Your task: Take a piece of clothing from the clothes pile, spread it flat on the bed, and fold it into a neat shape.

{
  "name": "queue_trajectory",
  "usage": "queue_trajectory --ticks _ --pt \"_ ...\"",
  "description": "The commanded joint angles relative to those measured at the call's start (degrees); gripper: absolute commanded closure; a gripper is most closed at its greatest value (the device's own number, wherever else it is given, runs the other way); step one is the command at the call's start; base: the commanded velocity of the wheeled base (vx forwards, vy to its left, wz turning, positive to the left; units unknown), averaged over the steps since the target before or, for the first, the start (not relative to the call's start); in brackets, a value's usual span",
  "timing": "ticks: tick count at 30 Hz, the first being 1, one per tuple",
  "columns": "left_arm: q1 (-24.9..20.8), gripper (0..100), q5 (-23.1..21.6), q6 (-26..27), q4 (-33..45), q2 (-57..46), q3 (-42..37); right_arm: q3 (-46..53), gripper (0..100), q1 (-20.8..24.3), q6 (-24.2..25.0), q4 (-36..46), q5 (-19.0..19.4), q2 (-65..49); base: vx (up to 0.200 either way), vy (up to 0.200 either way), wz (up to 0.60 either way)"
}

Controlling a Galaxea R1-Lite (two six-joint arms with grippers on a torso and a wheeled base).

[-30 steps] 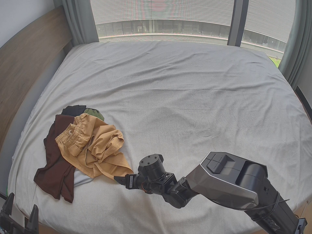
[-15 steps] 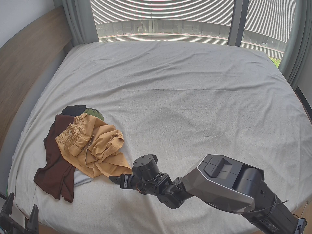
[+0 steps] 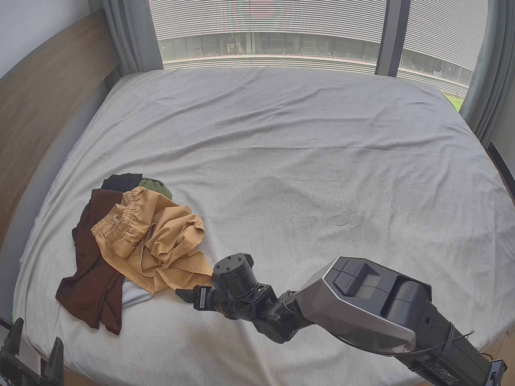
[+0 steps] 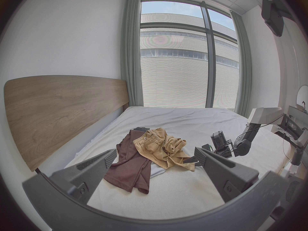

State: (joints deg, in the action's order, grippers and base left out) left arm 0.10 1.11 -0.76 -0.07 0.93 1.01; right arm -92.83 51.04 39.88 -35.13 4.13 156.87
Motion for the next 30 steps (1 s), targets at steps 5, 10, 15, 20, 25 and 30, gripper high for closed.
queue_trajectory --ticks 5,10,15,20,25,30 --pt "0.0 0 0.0 0.0 0.0 -0.8 -1.0 -0.7 0 0.0 0.5 0.8 0.0 0.2 0.0 0.0 0.0" --pt "0.0 0 0.0 0.0 0.0 -0.8 -1.0 -0.9 100 0.0 0.5 1.4 -0.1 0.2 0.0 0.0 0.0" --pt "0.0 0 0.0 0.0 0.0 -0.8 -1.0 -1.1 100 0.0 0.5 1.8 -0.7 0.2 0.0 0.0 0.0" --pt "0.1 0 0.0 0.0 0.0 -0.8 -1.0 -1.5 100 0.0 0.5 2.6 -0.9 0.2 0.0 0.0 0.0" --pt "0.1 0 0.0 0.0 0.0 -0.8 -1.0 -0.7 100 -0.3 0.6 3.1 -1.3 0.1 0.0 0.0 0.0" --pt "0.1 0 0.0 0.0 0.0 -0.8 -1.0 1.2 100 -1.3 0.5 5.4 -3.1 -0.7 0.0 0.0 0.0"
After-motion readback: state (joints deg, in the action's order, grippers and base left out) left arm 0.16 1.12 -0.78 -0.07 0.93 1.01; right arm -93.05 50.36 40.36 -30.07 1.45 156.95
